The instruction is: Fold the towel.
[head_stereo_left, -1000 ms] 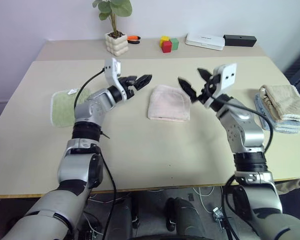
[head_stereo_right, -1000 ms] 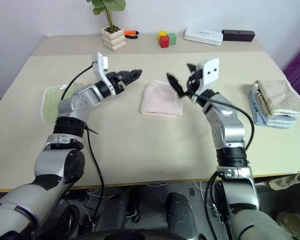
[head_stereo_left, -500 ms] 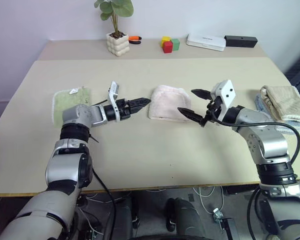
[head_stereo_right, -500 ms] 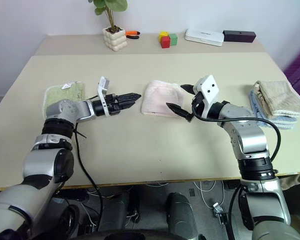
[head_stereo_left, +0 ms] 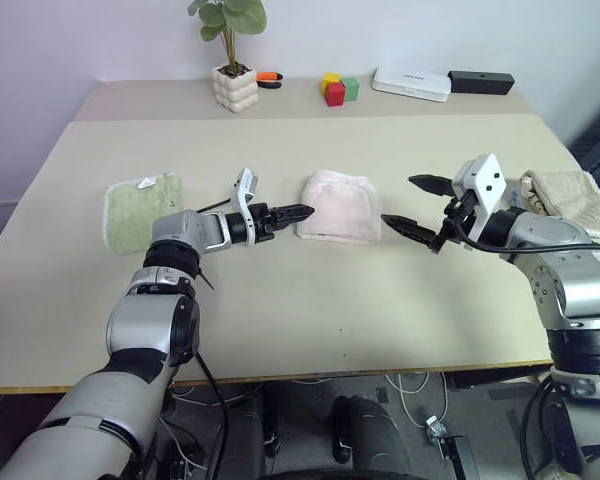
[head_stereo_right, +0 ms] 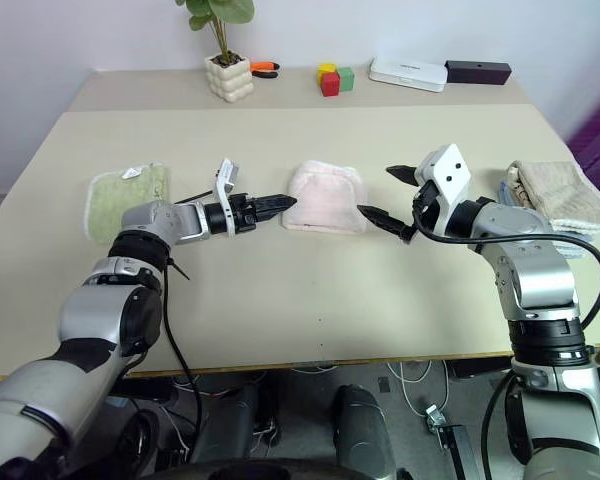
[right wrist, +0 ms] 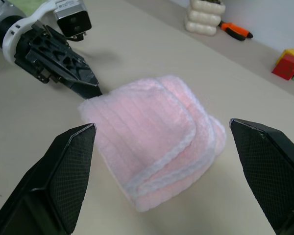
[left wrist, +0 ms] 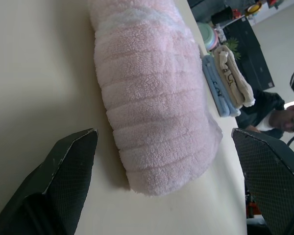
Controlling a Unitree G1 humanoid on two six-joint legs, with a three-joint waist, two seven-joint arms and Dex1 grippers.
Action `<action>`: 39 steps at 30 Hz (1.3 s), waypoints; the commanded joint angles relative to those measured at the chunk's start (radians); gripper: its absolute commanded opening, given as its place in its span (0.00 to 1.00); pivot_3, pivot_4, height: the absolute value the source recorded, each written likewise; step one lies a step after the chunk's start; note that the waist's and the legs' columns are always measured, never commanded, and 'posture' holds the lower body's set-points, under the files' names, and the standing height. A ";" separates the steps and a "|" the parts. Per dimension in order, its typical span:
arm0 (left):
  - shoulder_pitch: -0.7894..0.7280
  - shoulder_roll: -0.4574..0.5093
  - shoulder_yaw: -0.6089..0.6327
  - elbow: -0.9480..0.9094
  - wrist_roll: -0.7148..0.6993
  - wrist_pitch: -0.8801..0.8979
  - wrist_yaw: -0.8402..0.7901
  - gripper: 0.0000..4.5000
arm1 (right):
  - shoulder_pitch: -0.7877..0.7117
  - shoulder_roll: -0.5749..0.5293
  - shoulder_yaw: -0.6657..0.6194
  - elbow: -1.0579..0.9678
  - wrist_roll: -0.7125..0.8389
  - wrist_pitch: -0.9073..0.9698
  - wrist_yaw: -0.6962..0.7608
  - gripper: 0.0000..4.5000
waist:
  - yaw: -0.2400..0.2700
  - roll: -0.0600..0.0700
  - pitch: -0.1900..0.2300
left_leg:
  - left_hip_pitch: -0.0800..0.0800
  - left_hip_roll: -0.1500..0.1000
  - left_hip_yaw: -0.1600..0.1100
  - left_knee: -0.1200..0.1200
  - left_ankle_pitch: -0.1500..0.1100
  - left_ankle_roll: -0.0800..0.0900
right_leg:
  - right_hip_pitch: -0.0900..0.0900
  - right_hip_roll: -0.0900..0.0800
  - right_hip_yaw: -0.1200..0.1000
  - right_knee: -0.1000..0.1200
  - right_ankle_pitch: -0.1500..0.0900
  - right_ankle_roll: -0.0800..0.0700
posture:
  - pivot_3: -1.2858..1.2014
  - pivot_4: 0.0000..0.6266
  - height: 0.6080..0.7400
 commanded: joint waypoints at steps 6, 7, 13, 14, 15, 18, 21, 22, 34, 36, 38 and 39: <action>-0.053 -0.096 0.039 0.099 0.020 -0.078 0.069 1.00 | 0.056 -0.056 -0.066 -0.090 0.033 0.013 0.020 0.99 | 0.009 0.000 0.000 | 0.000 0.000 0.000 0.001 0.000 0.000 | 0.001 0.000 0.000 0.000 0.000 0.000 | 0.52 0.24 1.00; -0.056 -0.106 0.043 0.111 0.025 -0.092 0.084 1.00 | 0.075 -0.077 -0.081 -0.100 0.041 0.018 0.039 0.99 | 0.012 0.000 0.000 | 0.000 0.000 0.000 0.001 0.000 0.000 | 0.001 0.000 0.000 0.000 0.000 0.000 | 0.52 0.24 1.00; -0.072 -0.148 0.058 0.147 0.035 -0.127 0.097 1.00 | 0.181 -0.186 -0.166 -0.145 0.088 0.074 0.102 0.99 | 0.024 -0.001 0.000 | 0.000 0.000 -0.002 0.002 -0.001 0.002 | 0.002 -0.001 0.000 0.000 0.000 0.000 | 0.52 0.24 1.00; -0.074 -0.151 0.063 0.152 0.035 -0.129 0.099 1.00 | 0.197 -0.197 -0.180 -0.151 0.096 0.083 0.110 0.99 | 0.025 0.000 -0.001 | 0.000 0.000 -0.002 0.003 -0.003 0.006 | 0.002 -0.001 0.000 0.000 0.000 0.000 | 0.52 0.24 1.00; -0.076 -0.154 0.068 0.155 0.034 -0.126 0.101 0.95 | 0.211 -0.206 -0.198 -0.159 0.108 0.092 0.117 1.00 | 0.024 0.000 -0.001 | 0.000 0.000 -0.002 0.003 -0.004 0.006 | 0.002 -0.001 0.000 0.000 0.000 0.000 | 0.52 0.24 1.00; -0.083 -0.162 0.083 0.167 0.032 -0.127 0.119 0.70 | 0.256 -0.234 -0.244 -0.179 0.140 0.116 0.145 1.00 | 0.024 -0.001 0.000 | 0.000 0.000 -0.002 0.004 -0.005 0.008 | 0.002 -0.001 -0.001 0.000 0.000 0.000 | 0.52 0.24 1.00; -0.084 -0.169 0.091 0.174 0.032 -0.132 0.131 0.35 | 0.268 -0.236 -0.254 -0.185 0.146 0.116 0.144 1.00 | 0.021 -0.001 0.000 | -0.002 0.000 -0.002 0.008 -0.006 0.009 | 0.002 -0.001 -0.001 0.000 0.000 0.000 | 0.52 0.24 1.00; -0.083 -0.171 0.094 0.176 0.031 -0.137 0.139 0.22 | 0.266 -0.232 -0.254 -0.190 0.152 0.118 0.140 1.00 | 0.021 -0.001 0.000 | -0.003 0.001 -0.002 0.009 -0.006 0.010 | 0.002 -0.001 -0.001 0.000 0.000 0.000 | 0.52 0.24 1.00; -0.093 -0.156 0.196 0.156 -0.023 -0.217 0.196 0.01 | 0.207 -0.186 -0.222 -0.181 0.179 0.114 0.112 1.00 | 0.019 0.000 0.000 | -0.003 0.001 -0.002 0.013 -0.008 0.013 | 0.002 -0.001 -0.001 0.000 0.000 -0.001 | 0.52 0.24 1.00; -0.098 -0.144 0.212 0.139 -0.029 -0.245 0.202 0.01 | 0.197 -0.179 -0.207 -0.175 0.171 0.112 0.113 1.00 | 0.018 -0.001 0.000 | -0.004 0.001 -0.002 0.013 -0.008 0.013 | 0.002 -0.001 -0.001 0.000 0.000 0.000 | 0.52 0.24 1.00; -0.100 -0.130 0.214 0.119 -0.025 -0.261 0.189 0.01 | 0.187 -0.173 -0.192 -0.168 0.165 0.107 0.113 1.00 | 0.019 -0.001 0.000 | -0.004 0.001 -0.002 0.013 -0.008 0.013 | 0.001 -0.001 -0.001 0.000 0.000 0.000 | 0.52 0.24 1.00; -0.098 -0.125 0.214 0.105 -0.022 -0.279 0.187 0.01 | 0.181 -0.170 -0.186 -0.164 0.164 0.105 0.112 1.00 | 0.020 -0.001 0.000 | -0.004 0.001 -0.002 0.013 -0.008 0.013 | 0.001 -0.001 -0.001 0.000 0.000 0.000 | 0.52 0.24 1.00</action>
